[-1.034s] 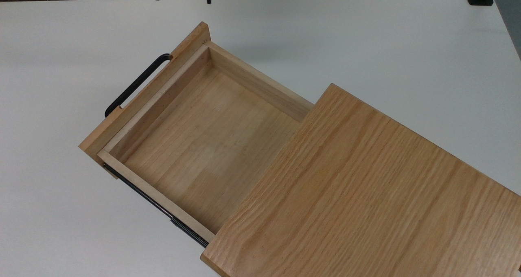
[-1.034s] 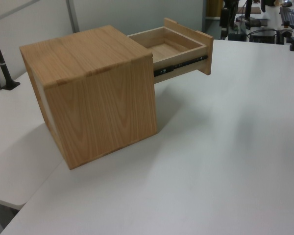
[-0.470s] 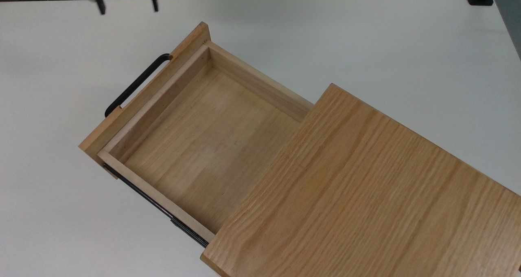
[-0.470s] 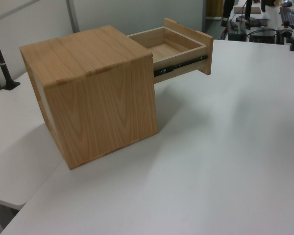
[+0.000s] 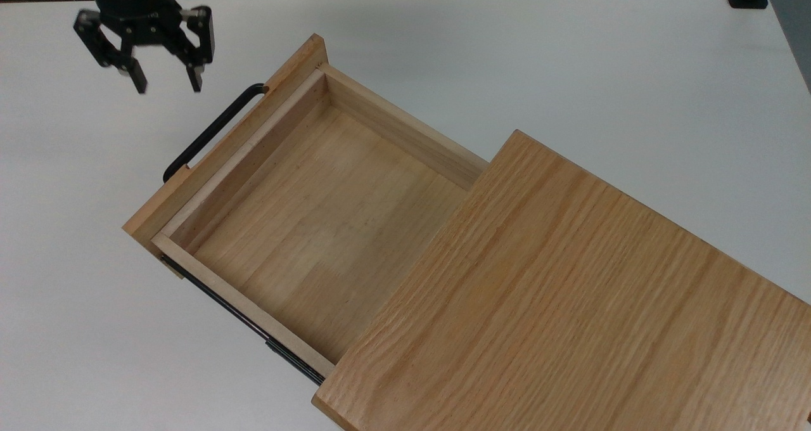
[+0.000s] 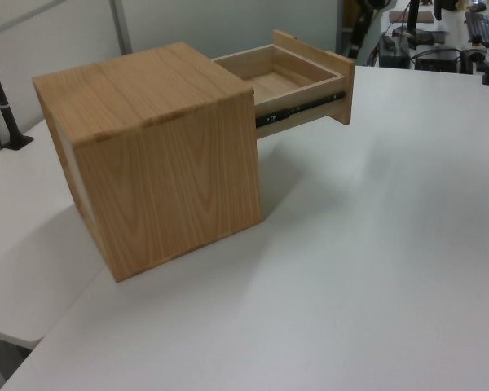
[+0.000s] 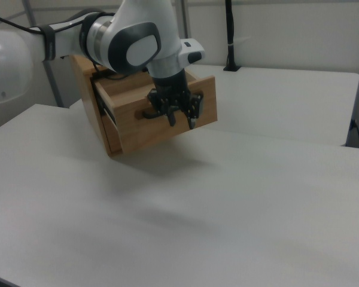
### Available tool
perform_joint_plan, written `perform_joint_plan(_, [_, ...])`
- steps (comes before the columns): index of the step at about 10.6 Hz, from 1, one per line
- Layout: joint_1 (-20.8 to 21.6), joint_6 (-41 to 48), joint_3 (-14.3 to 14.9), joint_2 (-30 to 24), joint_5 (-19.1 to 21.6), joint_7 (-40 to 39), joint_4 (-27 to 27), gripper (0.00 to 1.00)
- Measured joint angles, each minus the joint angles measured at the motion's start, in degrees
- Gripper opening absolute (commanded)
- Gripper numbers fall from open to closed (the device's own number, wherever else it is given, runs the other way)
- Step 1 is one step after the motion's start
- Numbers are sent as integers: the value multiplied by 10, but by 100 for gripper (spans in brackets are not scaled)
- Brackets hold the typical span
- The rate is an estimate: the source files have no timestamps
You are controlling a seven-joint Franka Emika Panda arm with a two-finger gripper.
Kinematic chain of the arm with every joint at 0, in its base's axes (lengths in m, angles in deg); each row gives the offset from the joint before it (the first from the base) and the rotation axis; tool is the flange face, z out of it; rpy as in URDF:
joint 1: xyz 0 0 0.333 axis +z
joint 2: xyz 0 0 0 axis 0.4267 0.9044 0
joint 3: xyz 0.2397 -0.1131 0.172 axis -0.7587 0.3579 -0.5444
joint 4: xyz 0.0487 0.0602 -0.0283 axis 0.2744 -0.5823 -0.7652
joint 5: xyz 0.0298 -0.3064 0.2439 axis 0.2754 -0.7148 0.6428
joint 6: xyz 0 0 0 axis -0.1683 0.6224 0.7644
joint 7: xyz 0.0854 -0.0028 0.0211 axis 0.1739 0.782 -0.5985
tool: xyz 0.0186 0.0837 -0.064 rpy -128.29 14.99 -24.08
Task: Close the drawer by sliding it
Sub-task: 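Move the gripper down to the open drawer's front panel near the black handle, then push the drawer front with the gripper, sliding the drawer into the cabinet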
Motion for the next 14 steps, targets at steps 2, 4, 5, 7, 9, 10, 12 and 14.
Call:
perform_joint_plan(2, [-2, -23, 4, 11, 30, 20, 6, 0])
perform_joint_plan(4, [6, -53, 3, 26, 36, 45, 15, 0])
perform_joint_plan(5, [15, -62, 3, 39, 36, 57, 26, 0])
perform_joint_plan(7, [31, -74, 1, 57, 36, 68, 42, 0])
perform_joint_plan(9, [41, -81, 1, 61, 36, 70, 45, 0])
perform_joint_plan(10, [45, -84, 0, 61, 43, 78, 45, 0])
perform_joint_plan(12, [58, -112, 0, 66, 54, 108, 45, 0])
perform_joint_plan(14, [78, -149, -1, 76, 54, 147, 45, 0])
